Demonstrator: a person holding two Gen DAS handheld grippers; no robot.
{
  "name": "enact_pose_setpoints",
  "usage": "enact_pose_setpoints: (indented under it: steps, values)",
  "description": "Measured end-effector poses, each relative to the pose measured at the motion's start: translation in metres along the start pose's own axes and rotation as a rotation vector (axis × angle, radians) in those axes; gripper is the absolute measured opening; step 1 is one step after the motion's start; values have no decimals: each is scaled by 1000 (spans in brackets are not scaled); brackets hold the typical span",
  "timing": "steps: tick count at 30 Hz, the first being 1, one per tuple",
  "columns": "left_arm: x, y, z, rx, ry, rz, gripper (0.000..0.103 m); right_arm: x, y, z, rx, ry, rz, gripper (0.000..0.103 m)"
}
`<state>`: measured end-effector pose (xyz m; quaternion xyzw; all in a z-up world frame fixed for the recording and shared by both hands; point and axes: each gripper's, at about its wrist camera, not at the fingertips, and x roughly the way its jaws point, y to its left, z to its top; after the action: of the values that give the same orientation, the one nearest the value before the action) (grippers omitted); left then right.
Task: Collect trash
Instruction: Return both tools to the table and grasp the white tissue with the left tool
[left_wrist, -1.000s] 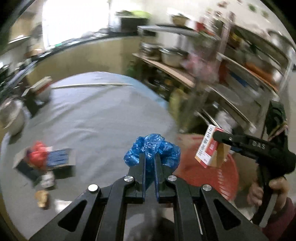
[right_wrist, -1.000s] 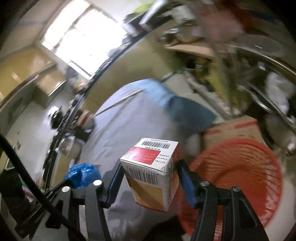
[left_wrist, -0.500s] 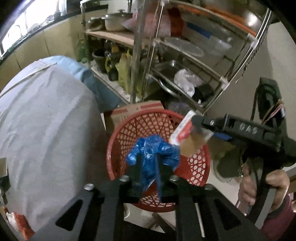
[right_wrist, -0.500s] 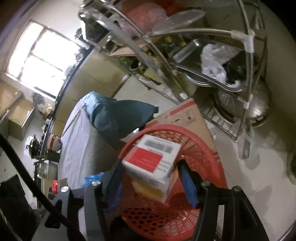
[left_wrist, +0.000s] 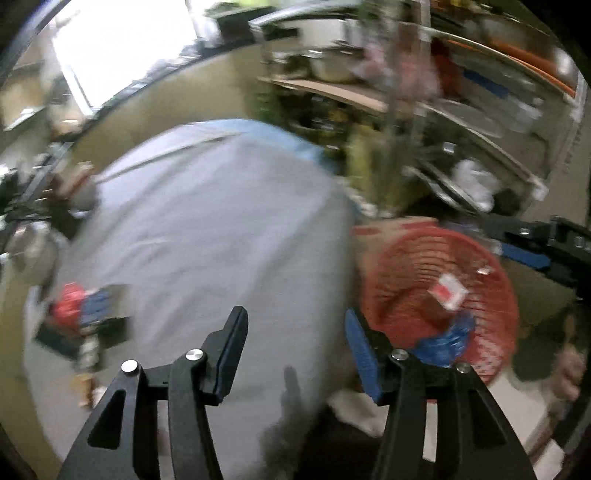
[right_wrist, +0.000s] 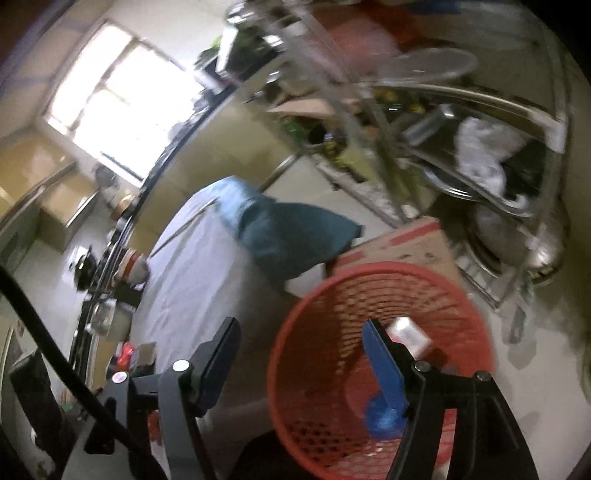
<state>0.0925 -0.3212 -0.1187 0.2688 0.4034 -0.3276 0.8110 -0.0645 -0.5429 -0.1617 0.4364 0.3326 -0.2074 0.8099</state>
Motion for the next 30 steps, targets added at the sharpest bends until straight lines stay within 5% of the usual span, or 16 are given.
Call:
enact_pose_setpoints:
  steps: [7,14,30]
  values:
    - [-31,82,-34,-139,-19,190,58,25,88,-17,-161,57,91,72]
    - [-48,152,-76,-282,-10,299,61,44,172,-45,-321,105,165,72]
    - [-69,217,-128,-456,-24,358,61,65,288,-107,-545,186,260,72]
